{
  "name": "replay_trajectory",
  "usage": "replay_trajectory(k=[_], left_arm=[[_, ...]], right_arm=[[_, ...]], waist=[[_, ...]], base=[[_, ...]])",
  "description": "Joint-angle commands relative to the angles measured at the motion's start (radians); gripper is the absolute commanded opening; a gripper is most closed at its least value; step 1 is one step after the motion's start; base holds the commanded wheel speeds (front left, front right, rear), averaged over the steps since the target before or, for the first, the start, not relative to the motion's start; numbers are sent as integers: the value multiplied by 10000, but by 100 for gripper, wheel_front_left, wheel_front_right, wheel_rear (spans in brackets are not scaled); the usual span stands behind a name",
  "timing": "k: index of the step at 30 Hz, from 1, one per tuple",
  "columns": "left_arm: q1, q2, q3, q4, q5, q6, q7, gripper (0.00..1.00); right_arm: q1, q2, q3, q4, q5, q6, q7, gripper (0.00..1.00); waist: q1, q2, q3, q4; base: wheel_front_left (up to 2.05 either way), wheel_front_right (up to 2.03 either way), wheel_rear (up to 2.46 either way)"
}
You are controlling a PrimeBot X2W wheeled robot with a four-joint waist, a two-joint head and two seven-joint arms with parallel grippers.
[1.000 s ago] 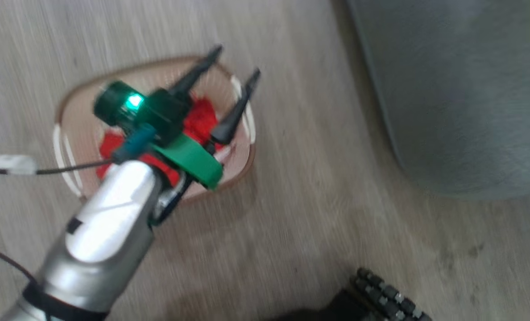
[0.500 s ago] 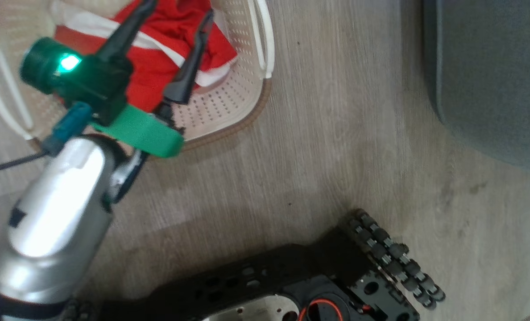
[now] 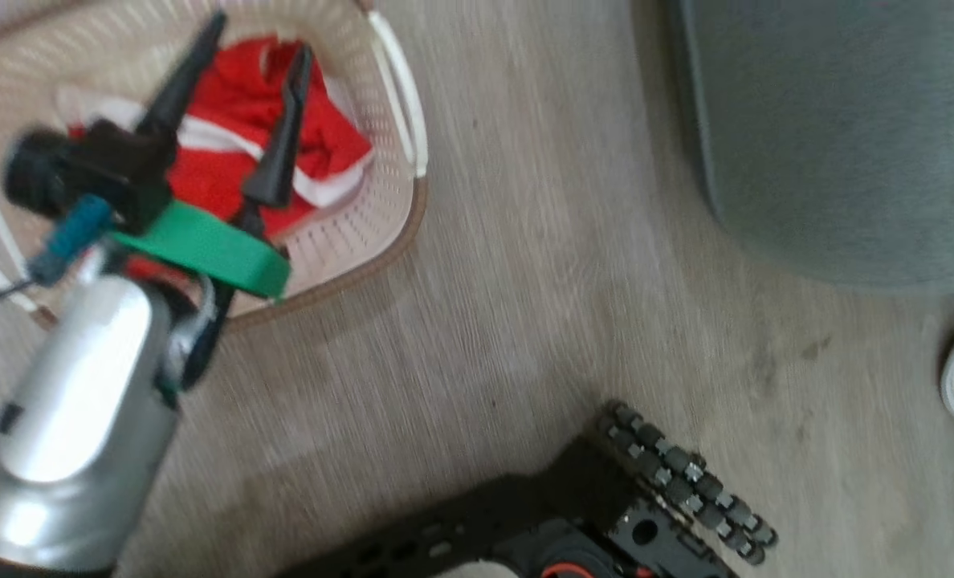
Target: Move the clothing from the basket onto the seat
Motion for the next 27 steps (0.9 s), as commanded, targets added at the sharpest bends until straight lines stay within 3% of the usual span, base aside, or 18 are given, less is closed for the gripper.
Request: replay_trajectory(k=[1, 3, 7, 13, 20, 22, 27], left_arm=[[357, 66, 236, -206, -23, -28, -84, 100], [771, -333, 208, 496, -317, -34, -322, 100], [1368, -685, 289, 1199, -585, -30, -523, 100], [2656, -1714, 943, 2105, -1101, -33, -663, 100], [3840, -2462, 2150, 2559, -235, -252, -670, 100], [4043, -2379, 2369, 2572, 470, -236, -670, 100], [4661, -2694, 3116, 2566, 1081, -495, -671, 100]], right_arm=[[408, -175, 26, -322, -37, -4, -61, 100], [1536, -151, 826, -1069, 7, -4, -61, 100], [2829, -98, 1379, -2270, -4, -4, -61, 100], [5734, 409, 1583, -4556, 93, -4, -62, 100], [8549, 1821, 1389, -5957, -400, -4, -62, 100], [9105, 2231, 1466, -6176, -492, -4, -62, 100], [10197, 2891, 1896, -6093, -903, -4, -62, 100]], waist=[[1, 1, -880, -18], [1, 1, -1977, 267], [1, 1, -3119, 568], [1, 1, -5160, 1640], [1, 1, -6764, 2959], [1, 1, -7012, 3166], [1, 1, -7752, 3495]], base=[[0, 0, 0], [0, 0, 0], [0, 0, 0], [0, 0, 0], [0, 0, 0], [0, 0, 0], [0, 0, 0]])
